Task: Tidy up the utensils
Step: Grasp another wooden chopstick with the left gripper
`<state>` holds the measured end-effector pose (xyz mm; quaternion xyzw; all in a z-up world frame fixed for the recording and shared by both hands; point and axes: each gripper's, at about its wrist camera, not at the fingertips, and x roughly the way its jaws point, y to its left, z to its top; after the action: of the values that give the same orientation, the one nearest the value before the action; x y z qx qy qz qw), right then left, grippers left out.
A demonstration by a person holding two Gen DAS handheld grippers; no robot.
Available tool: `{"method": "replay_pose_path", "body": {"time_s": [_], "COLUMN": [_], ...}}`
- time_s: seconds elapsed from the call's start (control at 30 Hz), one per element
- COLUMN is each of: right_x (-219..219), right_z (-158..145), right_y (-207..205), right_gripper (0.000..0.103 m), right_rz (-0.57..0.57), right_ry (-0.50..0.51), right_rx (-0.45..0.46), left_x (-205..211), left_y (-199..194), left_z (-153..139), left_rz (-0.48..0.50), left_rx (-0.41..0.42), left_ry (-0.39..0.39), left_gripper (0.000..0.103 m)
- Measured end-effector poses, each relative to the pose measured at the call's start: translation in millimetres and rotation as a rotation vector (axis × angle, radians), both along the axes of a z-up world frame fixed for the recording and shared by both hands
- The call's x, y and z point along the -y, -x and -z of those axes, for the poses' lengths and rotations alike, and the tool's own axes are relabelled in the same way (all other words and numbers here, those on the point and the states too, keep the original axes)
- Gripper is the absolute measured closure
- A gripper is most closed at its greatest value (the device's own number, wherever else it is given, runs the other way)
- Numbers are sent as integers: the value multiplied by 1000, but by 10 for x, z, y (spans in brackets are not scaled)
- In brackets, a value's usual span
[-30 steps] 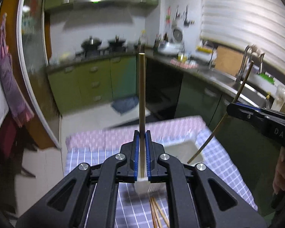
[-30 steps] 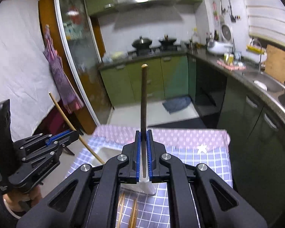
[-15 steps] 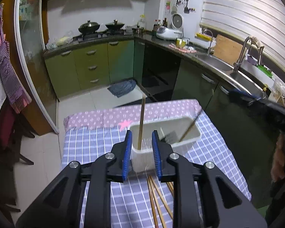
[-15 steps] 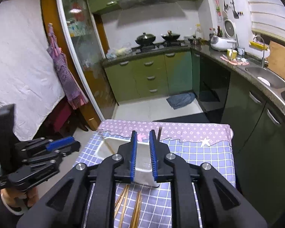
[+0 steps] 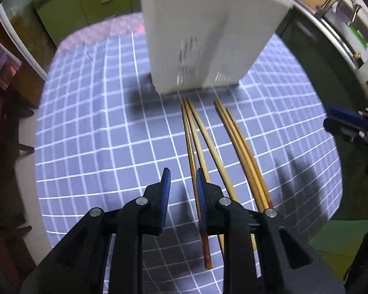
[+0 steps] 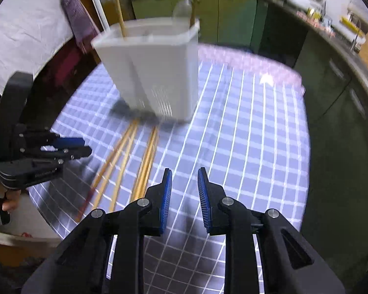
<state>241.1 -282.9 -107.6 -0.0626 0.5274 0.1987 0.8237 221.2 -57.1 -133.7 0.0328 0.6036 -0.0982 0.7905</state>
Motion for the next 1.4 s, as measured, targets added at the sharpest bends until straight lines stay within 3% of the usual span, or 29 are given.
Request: {"method": "replay_pose_path", "body": {"time_s": [0.17,0.27,0.7,0.97,1.07,1.27,1.4], "right_x": [-13,1,106,41,-81,-412,-566], "right_z": [262,338,389,478,508,595,625], "right_y": [-10,-1,-45,-34,-53,-167,-251], "right_gripper": [81,73,73,73,73,73,82], "right_rz": [-12,-16,-4,-19,-44,-83,-88], "right_ry": [7,1,-8,9,8,6,13], "right_rx": [-60,-69,-89,-113,-134,-186,-208], "left_x": [113,106,367,276,165,-26,-184], "left_y": [-149,-221,-390,-449,-402,-290,-159], "left_z": [135,209,427,445,389,78,-200], "left_rz": [-2,-15,-2,-9,-5,-7,-9], "left_rx": [-32,-66,-119,-139,-114,18,125], "left_ry": [-26,-29,-90,-76,-75,-23,9], "left_gripper": [83,84,94,96,96,97,97]}}
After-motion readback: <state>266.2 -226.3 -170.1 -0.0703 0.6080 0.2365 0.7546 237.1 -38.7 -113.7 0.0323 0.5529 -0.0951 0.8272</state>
